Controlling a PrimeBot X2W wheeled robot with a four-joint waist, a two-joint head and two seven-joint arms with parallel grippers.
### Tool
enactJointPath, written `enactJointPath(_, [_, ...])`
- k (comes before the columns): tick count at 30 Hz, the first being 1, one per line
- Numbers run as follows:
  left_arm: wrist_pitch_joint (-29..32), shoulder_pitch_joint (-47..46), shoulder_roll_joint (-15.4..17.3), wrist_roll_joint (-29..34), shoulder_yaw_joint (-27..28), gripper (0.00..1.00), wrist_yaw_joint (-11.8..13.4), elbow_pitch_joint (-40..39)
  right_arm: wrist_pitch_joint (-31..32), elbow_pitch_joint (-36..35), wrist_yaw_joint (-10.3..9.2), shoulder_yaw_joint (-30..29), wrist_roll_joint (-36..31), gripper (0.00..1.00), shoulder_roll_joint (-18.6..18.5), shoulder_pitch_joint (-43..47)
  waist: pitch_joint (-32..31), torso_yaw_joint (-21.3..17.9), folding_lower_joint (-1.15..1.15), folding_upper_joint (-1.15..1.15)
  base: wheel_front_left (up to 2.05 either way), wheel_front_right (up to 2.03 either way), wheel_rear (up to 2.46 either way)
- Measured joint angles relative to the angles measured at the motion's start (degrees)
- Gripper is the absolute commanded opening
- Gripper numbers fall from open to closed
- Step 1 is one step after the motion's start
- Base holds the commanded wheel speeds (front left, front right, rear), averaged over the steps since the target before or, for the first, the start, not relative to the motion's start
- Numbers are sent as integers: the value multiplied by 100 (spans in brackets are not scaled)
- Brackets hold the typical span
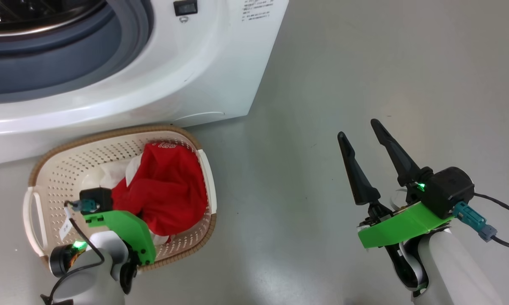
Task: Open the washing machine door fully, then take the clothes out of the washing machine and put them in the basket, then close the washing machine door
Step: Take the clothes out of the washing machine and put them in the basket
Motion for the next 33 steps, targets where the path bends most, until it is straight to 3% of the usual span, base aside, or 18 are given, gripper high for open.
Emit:
enactJointPath(2, [-104, 1, -2, -1, -13, 55, 16, 4, 0, 4, 0, 0, 7, 100, 0, 0, -42, 1, 0, 0, 0, 0, 0])
enactJointPath(3, [-179, 1, -2, -1, -29, 89, 16, 5, 0, 9, 0, 1, 7, 100, 0, 0, -73, 4, 0, 0, 0, 0, 0])
enactJointPath(4, [-270, 1, -2, -1, -33, 100, 16, 5, 1, 19, 0, 4, 12, 100, 0, 0, -108, 7, 0, 0, 0, 0, 0])
enactJointPath(11, [-1087, 36, -2, -27, -16, 100, -16, -41, 0, 178, 0, 54, 55, 100, 0, 3, -506, 51, 0, 0, 0, 0, 0])
enactJointPath(16, [-1247, 252, -2, -26, -3, 100, -18, -336, 0, 301, 0, 25, 37, 100, 2, 42, -833, 95, 0, 0, 0, 0, 0])
enactJointPath(33, [-1254, 2268, 51, 538, 710, 100, 34, -3318, 0, 624, 0, -294, -10, 100, 1, 419, -2027, 240, 0, 0, 0, 0, 0])
